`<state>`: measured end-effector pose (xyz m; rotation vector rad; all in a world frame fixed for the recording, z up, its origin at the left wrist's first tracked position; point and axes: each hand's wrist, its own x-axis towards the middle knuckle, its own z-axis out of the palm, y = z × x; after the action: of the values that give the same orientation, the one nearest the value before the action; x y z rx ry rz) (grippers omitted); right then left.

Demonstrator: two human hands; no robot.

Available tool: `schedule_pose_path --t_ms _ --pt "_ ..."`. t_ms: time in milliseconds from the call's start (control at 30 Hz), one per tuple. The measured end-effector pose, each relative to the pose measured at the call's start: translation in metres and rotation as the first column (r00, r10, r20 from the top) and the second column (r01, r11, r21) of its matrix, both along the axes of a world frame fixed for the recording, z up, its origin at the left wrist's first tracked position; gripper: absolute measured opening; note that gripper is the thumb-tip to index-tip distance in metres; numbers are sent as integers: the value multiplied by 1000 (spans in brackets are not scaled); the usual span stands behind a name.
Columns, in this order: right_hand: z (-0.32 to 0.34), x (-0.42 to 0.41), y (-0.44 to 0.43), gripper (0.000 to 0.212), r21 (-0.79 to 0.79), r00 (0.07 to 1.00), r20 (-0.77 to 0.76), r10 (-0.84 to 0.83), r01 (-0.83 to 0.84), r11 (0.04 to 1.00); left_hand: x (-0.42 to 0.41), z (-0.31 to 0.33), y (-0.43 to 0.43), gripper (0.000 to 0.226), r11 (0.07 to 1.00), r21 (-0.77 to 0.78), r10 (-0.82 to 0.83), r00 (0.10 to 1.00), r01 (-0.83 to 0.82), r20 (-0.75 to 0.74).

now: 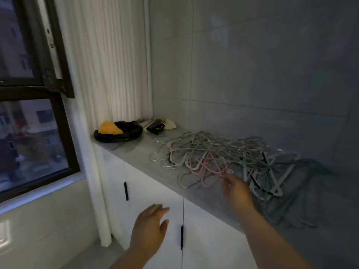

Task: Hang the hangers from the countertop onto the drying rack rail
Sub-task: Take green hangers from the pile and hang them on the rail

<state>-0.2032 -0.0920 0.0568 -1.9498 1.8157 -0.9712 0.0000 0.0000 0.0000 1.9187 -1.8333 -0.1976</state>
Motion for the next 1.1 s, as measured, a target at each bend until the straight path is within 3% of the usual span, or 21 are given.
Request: schedule_pose_path --t_ms 133,233,267,300,333,500,667,800,867,933,1000,1100 --pt "10 2 -54 27 -114 991 -129 -38 23 993 13 6 -65 59 999 27 34 999 -35 38" --pt "13 2 -96 39 -88 941 -339 5 -37 995 20 -3 -107 123 998 43 32 998 -35 58" --pt "15 2 -108 42 -73 897 -441 23 -61 995 23 -9 -121 131 996 -83 47 992 -38 114" --pt "17 -1 -121 44 -65 848 -528 36 -82 994 24 -12 -132 125 986 -166 69 976 -35 205" --pt "17 -4 -132 46 -48 800 -598 47 -95 994 23 -15 -141 112 988 -151 74 967 -38 243" --pt "14 -19 -156 30 36 697 -713 69 -63 997 29 -47 -156 58 998 -60 16 980 -4 198" --pt "20 -31 -173 21 71 651 -752 107 -81 994 37 -53 -160 48 991 -135 13 979 15 204" --pt "27 -37 -182 20 63 693 -716 84 -56 996 37 -57 -164 48 991 -127 -16 971 47 238" --pt "34 -35 -181 13 -89 690 -724 -2 -89 992 39 -55 -163 50 995 -77 -47 972 66 231" --pt "43 -32 -180 15 -308 661 -744 -95 -213 927 40 -57 -164 50 995 -70 -51 970 70 239" --pt "53 -28 -178 14 -443 693 -706 -148 -269 855 39 -53 -162 49 997 -36 -55 972 65 228" --pt "67 -23 -183 22 -515 700 -694 -168 -319 796 35 -48 -161 48 998 -54 -15 966 30 258"
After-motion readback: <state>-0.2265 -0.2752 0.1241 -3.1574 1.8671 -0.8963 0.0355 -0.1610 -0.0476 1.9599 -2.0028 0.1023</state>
